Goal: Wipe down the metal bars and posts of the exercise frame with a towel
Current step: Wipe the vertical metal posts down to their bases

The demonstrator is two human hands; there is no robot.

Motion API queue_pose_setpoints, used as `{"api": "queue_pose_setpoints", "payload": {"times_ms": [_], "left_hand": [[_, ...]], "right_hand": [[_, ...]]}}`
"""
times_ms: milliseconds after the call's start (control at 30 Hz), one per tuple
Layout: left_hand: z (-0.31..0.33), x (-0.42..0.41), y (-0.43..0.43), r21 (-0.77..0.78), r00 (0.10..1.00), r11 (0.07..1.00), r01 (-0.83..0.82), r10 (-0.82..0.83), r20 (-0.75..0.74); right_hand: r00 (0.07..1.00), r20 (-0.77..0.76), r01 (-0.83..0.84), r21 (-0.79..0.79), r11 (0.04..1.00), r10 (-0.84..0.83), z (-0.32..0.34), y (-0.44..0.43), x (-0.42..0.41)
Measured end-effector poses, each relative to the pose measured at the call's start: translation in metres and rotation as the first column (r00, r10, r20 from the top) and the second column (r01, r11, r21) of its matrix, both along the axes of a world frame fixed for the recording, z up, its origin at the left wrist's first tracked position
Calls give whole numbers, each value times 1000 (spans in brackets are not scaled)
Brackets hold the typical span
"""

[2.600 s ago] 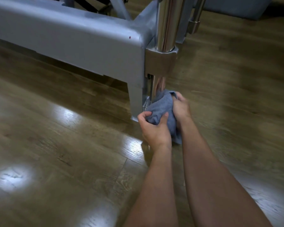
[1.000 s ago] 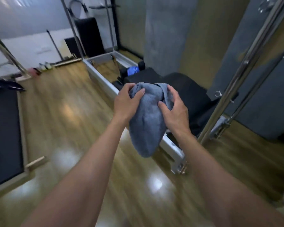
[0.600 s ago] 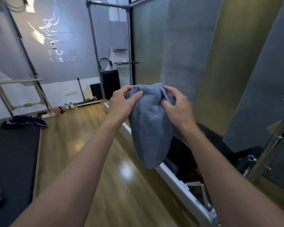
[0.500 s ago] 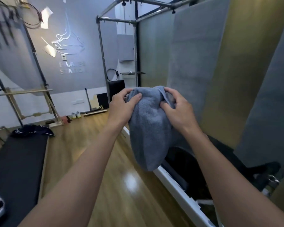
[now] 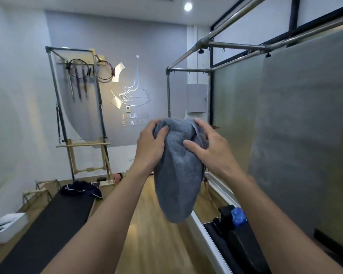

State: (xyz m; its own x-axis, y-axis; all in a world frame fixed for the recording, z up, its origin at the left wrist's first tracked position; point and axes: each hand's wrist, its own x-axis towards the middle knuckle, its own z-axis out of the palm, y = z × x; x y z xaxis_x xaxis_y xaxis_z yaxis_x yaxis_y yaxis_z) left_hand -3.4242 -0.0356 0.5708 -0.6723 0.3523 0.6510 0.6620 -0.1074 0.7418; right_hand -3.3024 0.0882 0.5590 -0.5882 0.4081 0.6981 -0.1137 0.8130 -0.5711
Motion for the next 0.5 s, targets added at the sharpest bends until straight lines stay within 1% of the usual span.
{"api": "queue_pose_setpoints", "payload": {"times_ms": [100,200,367,500], "left_hand": [[10,-49,16,-63,991,994,-86,79,-105],[10,-106,33,-103,961,978,-183,156,-227],[10,-219,67,-173,933,965,-196,129,-336],[25,-309,110,-253,893,941,-223,93,-440]], "right_hand": [[1000,19,-8,74,997,6,6,18,-67],[1000,8,-6,101,995,5,6,38,-136],[989,-128,92,125,988,-76,4,67,-247],[966,-196,198,127,972,-171,18,102,-326]]}}
